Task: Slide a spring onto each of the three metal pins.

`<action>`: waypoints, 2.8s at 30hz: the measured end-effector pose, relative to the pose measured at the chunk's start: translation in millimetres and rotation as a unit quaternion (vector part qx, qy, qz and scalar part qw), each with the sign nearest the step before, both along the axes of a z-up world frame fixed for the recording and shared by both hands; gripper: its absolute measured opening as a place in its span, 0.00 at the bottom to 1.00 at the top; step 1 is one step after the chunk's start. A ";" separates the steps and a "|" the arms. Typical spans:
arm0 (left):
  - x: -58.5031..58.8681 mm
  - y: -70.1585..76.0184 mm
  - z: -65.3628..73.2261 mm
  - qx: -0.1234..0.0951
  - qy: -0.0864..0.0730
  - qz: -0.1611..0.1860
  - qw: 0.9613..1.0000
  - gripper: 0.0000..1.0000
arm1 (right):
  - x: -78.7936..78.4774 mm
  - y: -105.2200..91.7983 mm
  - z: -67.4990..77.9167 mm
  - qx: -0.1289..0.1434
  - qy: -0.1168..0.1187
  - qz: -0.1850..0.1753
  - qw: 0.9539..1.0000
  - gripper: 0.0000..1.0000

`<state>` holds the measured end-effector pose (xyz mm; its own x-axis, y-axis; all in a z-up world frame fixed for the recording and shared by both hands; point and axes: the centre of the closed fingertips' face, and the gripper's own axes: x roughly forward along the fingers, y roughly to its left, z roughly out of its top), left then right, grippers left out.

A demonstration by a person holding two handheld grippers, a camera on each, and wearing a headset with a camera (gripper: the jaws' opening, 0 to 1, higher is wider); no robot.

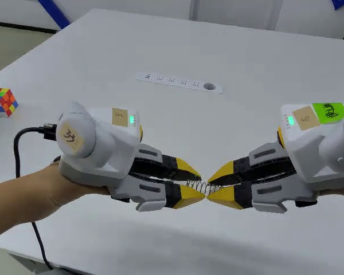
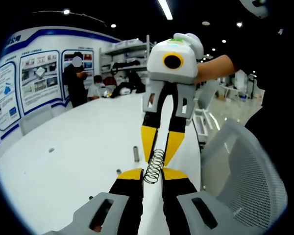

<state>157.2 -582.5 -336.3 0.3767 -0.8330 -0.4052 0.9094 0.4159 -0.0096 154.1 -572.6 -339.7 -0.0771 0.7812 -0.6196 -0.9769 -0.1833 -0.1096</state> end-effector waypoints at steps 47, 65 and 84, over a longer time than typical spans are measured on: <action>-3.1 -6.7 -5.8 0.028 -0.051 -0.030 0.998 0.10 | -9.9 3.5 27.6 0.071 0.060 0.007 0.996 0.11; 0.0 -7.3 -0.3 0.004 -0.048 -0.014 0.999 0.10 | -7.1 15.8 40.8 0.113 0.082 -0.017 0.990 0.11; 1.9 1.0 3.1 -0.013 -0.044 0.006 0.999 0.11 | -5.9 24.4 45.3 0.120 0.077 -0.025 0.990 0.10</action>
<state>159.1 -581.5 -333.2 0.4201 -0.8381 -0.3481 0.9020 0.4276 0.0590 148.3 -548.2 -294.4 -0.1139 0.9092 -0.4004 -0.9926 -0.1215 0.0064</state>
